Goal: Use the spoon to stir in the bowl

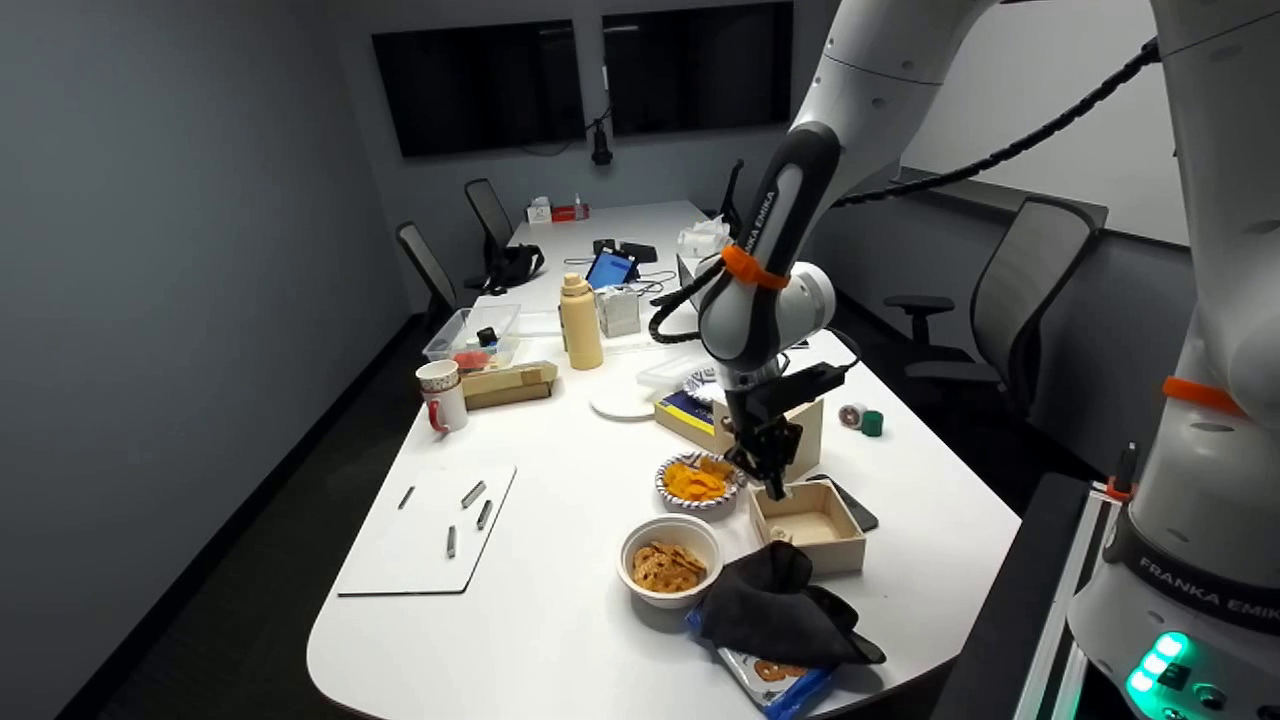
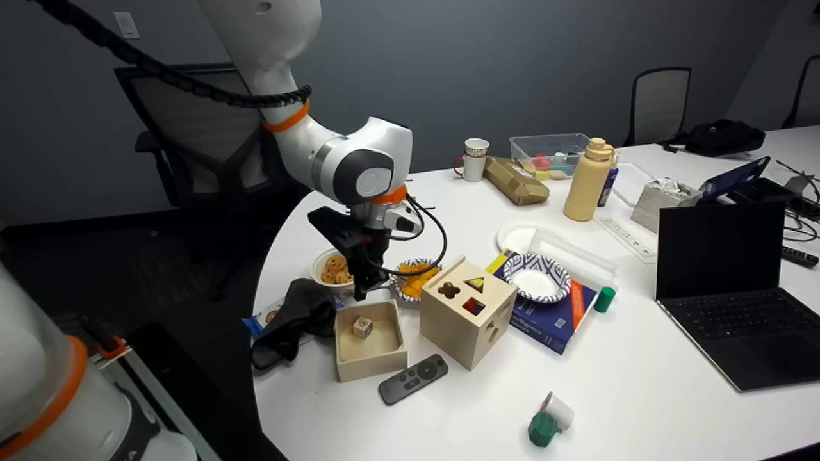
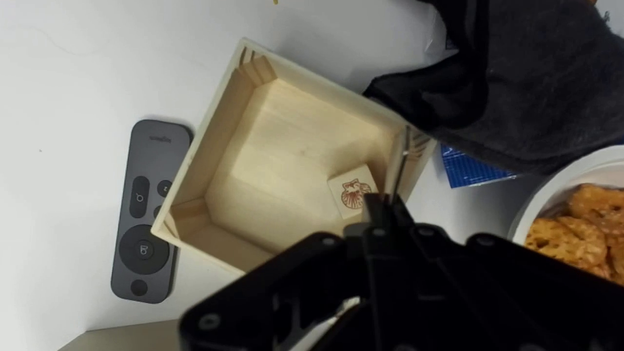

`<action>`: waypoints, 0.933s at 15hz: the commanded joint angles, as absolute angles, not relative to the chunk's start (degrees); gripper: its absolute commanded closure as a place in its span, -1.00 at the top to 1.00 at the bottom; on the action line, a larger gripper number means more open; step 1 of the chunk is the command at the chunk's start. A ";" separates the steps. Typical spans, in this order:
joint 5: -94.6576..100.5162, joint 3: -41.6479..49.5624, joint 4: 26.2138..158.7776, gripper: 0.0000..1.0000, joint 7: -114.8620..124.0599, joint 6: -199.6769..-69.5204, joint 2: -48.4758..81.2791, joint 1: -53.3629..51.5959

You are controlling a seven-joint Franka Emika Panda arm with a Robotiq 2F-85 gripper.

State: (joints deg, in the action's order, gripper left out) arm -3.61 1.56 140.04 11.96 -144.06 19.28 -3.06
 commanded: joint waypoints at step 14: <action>-7.13 0.10 140.30 -0.98 9.35 -159.75 24.79 0.43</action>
